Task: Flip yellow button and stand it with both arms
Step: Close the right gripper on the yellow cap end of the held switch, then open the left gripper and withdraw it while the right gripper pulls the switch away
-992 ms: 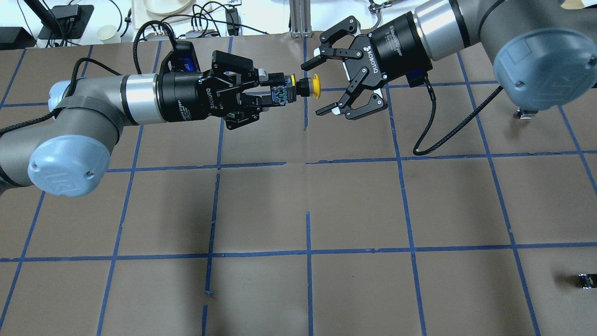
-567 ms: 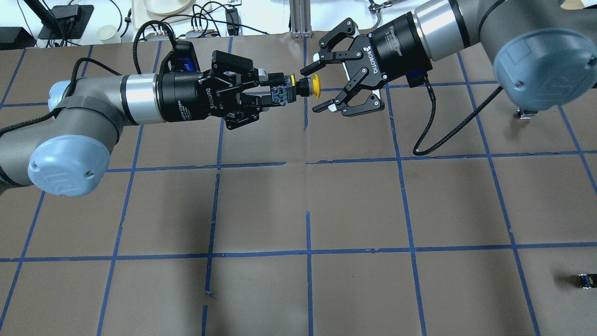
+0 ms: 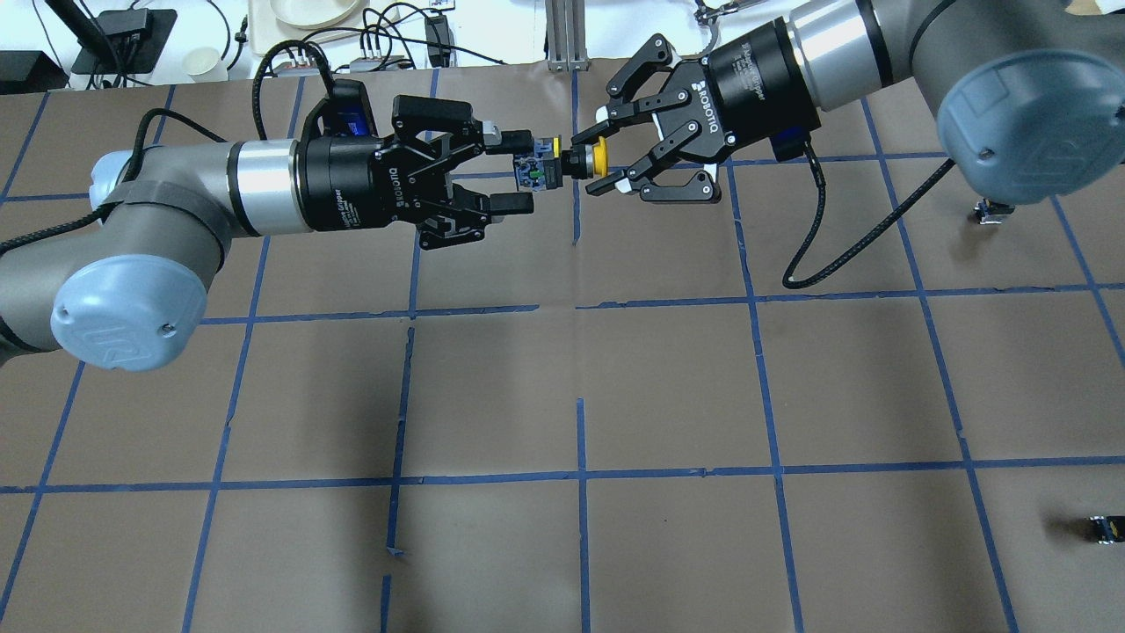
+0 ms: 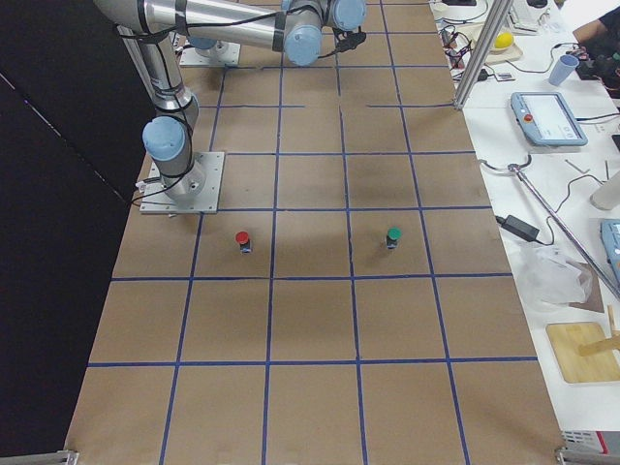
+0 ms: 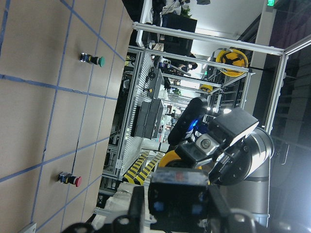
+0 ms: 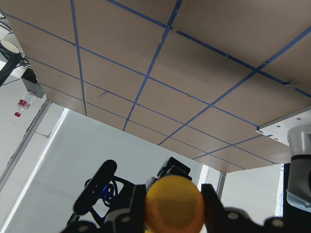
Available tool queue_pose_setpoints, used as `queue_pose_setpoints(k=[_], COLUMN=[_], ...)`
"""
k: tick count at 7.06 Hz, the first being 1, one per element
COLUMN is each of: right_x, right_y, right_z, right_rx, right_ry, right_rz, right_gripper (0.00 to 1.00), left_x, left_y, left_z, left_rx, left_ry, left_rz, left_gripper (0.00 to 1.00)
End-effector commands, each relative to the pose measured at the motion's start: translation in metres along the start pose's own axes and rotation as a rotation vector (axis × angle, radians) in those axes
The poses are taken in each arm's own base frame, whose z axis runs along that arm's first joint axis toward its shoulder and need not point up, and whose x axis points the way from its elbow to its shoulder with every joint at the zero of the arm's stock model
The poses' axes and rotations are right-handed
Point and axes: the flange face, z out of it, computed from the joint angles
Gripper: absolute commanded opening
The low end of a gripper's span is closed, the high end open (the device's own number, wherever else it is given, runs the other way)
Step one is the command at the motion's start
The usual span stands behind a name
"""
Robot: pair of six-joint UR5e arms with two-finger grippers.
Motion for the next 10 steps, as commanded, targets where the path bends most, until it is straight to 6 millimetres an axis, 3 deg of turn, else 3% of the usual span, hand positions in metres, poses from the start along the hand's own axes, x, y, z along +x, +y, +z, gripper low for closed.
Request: queue_pose_setpoints(k=[1, 3, 6, 8, 9, 10], right_x=[-0.003, 0.007, 0.042, 0.068, 0.090, 0.107], right_y=[-0.012, -0.035, -0.100, -0.134, -0.163, -0.186], right_z=[-0.024, -0.069, -0.146, -0.174, -0.199, -0.222], right_rx=[0.028, 0.241, 0.475, 0.575, 0.675, 0.763], right_ry=[-0.036, 0.022, 0.200, 0.420, 0.538, 0.583], right_rz=[0.013, -0.076, -0.239, -0.321, -0.267, -0.218], right_gripper=[0.08, 0.08, 0.05, 0.05, 0.05, 0.06], left_x=[0.001, 0.009, 0.010, 0.043, 0.063, 0.068], left_y=[0.000, -0.010, -0.012, -0.013, -0.020, -0.021], left_z=[0.000, -0.009, -0.024, -0.017, -0.022, -0.030], left_rx=[0.000, 0.001, 0.008, 0.003, 0.015, 0.007], left_ry=[-0.016, -0.260, -0.617, -0.934, -1.141, -1.246], left_rz=[0.002, 0.061, 0.121, 0.245, 0.293, 0.299], left_gripper=[0.99, 0.99, 1.00, 1.00, 1.00, 1.00])
